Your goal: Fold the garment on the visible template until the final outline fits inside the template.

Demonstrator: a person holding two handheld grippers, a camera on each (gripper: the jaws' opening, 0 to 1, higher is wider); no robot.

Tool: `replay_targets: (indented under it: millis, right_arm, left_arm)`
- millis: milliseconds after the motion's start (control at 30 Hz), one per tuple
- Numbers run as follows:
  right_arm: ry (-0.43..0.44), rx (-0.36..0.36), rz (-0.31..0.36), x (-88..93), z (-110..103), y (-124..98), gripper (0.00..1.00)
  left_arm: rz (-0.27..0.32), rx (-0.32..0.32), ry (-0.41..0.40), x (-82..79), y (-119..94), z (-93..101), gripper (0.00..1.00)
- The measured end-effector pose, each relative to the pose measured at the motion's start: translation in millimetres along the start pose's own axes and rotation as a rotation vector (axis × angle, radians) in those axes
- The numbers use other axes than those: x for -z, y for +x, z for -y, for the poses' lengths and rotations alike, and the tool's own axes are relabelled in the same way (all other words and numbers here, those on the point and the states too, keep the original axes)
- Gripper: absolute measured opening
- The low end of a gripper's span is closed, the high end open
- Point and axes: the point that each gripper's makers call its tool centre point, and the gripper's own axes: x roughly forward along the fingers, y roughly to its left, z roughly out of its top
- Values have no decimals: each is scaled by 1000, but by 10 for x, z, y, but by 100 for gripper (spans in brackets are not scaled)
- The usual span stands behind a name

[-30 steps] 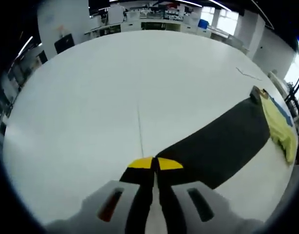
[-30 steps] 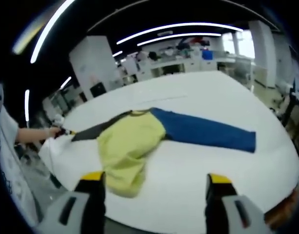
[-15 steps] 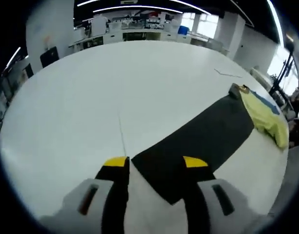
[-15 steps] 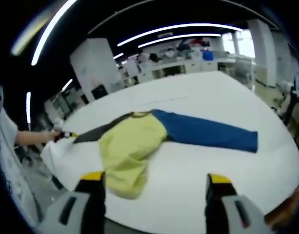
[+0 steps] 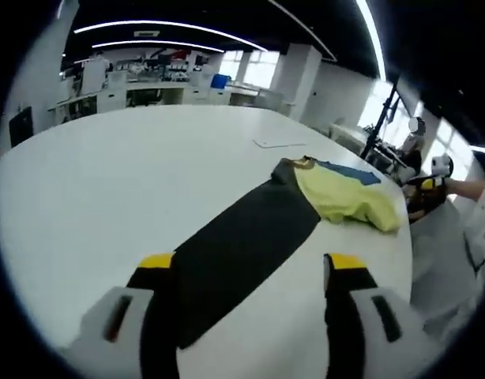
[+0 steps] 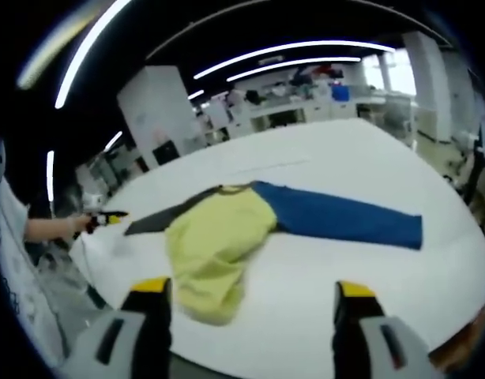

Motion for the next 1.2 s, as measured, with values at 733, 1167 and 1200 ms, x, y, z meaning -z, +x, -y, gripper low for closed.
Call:
replay_targets:
  millis: [733,1167,1200]
  right_arm:
    - [-69,-74,5,-9,-131,-91,84]
    - [-229,-192,-52,-66,-289,14,82]
    - [-243,-208,-57,-63,-312,25,82]
  left_arm:
    - [65,173,105,-176,143,1689,79]
    - [124,91,124,-125,124,2225,78]
    - [123,86,126,-107,129,2279,79]
